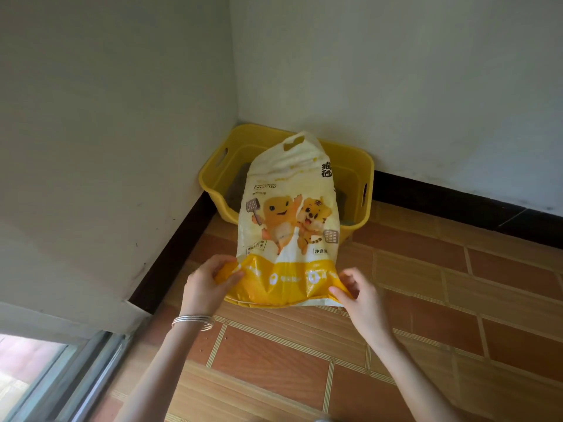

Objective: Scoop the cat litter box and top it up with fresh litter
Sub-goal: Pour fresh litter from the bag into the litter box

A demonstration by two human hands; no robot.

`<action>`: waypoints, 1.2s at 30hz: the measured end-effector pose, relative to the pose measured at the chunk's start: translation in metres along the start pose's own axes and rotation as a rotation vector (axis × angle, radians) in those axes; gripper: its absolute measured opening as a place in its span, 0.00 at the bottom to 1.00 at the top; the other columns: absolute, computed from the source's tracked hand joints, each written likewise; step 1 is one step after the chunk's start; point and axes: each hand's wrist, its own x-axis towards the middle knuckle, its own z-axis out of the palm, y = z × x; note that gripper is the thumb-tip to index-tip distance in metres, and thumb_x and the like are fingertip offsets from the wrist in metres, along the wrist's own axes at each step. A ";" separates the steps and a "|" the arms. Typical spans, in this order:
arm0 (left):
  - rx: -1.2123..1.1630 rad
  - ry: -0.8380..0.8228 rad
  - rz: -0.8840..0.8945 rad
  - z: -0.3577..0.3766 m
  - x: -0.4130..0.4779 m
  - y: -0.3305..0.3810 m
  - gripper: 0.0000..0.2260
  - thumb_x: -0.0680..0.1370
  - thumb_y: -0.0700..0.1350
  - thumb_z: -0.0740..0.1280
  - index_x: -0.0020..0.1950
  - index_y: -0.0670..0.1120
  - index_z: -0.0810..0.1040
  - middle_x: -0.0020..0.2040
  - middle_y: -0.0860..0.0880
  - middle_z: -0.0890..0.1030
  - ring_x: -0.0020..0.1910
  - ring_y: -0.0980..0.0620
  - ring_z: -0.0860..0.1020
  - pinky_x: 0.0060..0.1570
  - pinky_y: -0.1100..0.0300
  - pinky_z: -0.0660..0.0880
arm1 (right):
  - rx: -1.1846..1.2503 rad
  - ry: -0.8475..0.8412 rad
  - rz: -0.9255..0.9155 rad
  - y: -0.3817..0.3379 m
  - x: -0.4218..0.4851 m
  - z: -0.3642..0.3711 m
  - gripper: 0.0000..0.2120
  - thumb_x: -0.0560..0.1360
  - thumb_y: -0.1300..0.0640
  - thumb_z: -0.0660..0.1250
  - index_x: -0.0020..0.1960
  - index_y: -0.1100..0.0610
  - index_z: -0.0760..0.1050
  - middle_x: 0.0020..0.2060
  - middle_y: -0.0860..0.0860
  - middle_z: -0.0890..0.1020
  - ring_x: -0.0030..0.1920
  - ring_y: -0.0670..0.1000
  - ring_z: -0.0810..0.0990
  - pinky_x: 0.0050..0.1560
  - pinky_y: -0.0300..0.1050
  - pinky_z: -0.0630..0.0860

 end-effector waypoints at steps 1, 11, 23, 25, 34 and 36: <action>0.003 -0.006 -0.014 0.004 -0.002 -0.007 0.12 0.68 0.53 0.75 0.49 0.58 0.77 0.42 0.58 0.80 0.45 0.54 0.78 0.43 0.59 0.73 | -0.007 0.000 0.001 0.004 -0.003 0.003 0.13 0.67 0.58 0.75 0.44 0.48 0.73 0.35 0.43 0.80 0.38 0.43 0.78 0.36 0.37 0.74; 0.049 -0.094 -0.093 0.037 -0.008 -0.056 0.20 0.68 0.45 0.76 0.59 0.49 0.77 0.48 0.53 0.79 0.50 0.51 0.77 0.48 0.59 0.72 | -0.046 -0.090 0.068 0.035 -0.021 0.035 0.13 0.66 0.59 0.76 0.44 0.49 0.74 0.36 0.43 0.80 0.37 0.43 0.78 0.37 0.44 0.75; 0.075 -0.273 -0.161 0.045 0.001 -0.075 0.29 0.69 0.48 0.75 0.68 0.51 0.70 0.58 0.51 0.77 0.57 0.51 0.75 0.52 0.61 0.69 | 0.023 -0.190 0.140 0.048 -0.019 0.036 0.20 0.64 0.60 0.77 0.54 0.57 0.76 0.41 0.44 0.80 0.43 0.43 0.79 0.44 0.25 0.71; 0.059 -0.281 -0.125 0.041 0.006 -0.068 0.29 0.69 0.46 0.75 0.67 0.50 0.70 0.58 0.54 0.76 0.56 0.56 0.74 0.53 0.64 0.68 | 0.080 -0.167 0.152 0.045 -0.012 0.030 0.21 0.64 0.60 0.77 0.55 0.58 0.76 0.42 0.45 0.81 0.45 0.44 0.81 0.46 0.28 0.73; -0.114 -0.175 0.135 0.019 0.081 0.001 0.22 0.70 0.42 0.74 0.62 0.53 0.74 0.60 0.53 0.76 0.60 0.56 0.73 0.59 0.62 0.70 | 0.185 -0.022 -0.017 -0.014 0.075 -0.016 0.15 0.70 0.60 0.71 0.56 0.57 0.76 0.47 0.48 0.81 0.47 0.42 0.80 0.50 0.27 0.73; -0.105 -0.156 0.193 0.013 0.104 0.023 0.23 0.71 0.42 0.73 0.64 0.50 0.73 0.60 0.53 0.75 0.59 0.57 0.72 0.57 0.65 0.69 | 0.178 0.004 -0.077 -0.027 0.104 -0.027 0.14 0.71 0.61 0.69 0.57 0.58 0.76 0.48 0.49 0.81 0.47 0.41 0.80 0.50 0.29 0.73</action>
